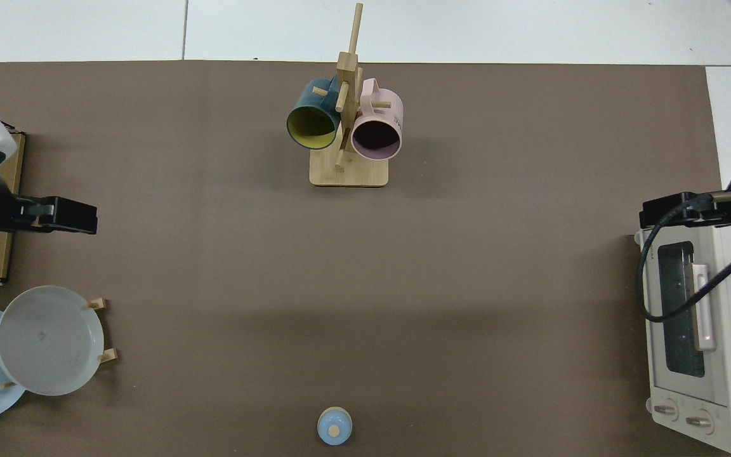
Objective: Put markers into pen holder
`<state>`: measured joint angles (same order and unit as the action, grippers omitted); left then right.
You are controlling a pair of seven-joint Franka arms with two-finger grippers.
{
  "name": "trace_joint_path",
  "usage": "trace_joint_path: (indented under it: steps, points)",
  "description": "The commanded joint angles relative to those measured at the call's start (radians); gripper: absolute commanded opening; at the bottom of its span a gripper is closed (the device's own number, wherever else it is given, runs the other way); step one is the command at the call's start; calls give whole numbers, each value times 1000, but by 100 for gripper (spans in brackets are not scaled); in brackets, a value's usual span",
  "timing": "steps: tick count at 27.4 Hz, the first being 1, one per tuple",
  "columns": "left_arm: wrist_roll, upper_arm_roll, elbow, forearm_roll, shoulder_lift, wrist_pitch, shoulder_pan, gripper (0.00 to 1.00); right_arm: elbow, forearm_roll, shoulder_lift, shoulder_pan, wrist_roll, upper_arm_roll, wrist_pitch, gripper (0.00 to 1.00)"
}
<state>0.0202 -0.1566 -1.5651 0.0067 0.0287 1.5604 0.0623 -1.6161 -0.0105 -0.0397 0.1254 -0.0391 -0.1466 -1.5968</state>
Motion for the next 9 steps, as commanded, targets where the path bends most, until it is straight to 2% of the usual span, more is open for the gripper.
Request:
trace_joint_path:
  steps: [1, 9]
  points:
    - [4, 38, -7, -10, 16, -8, -44, 100, 5, 9, -5, 16, 22, -8, 9, 100]
    - [-5, 54, -18, -14, 14, 24, -59, 100, 5, 9, -5, 16, 22, -8, 9, 100]
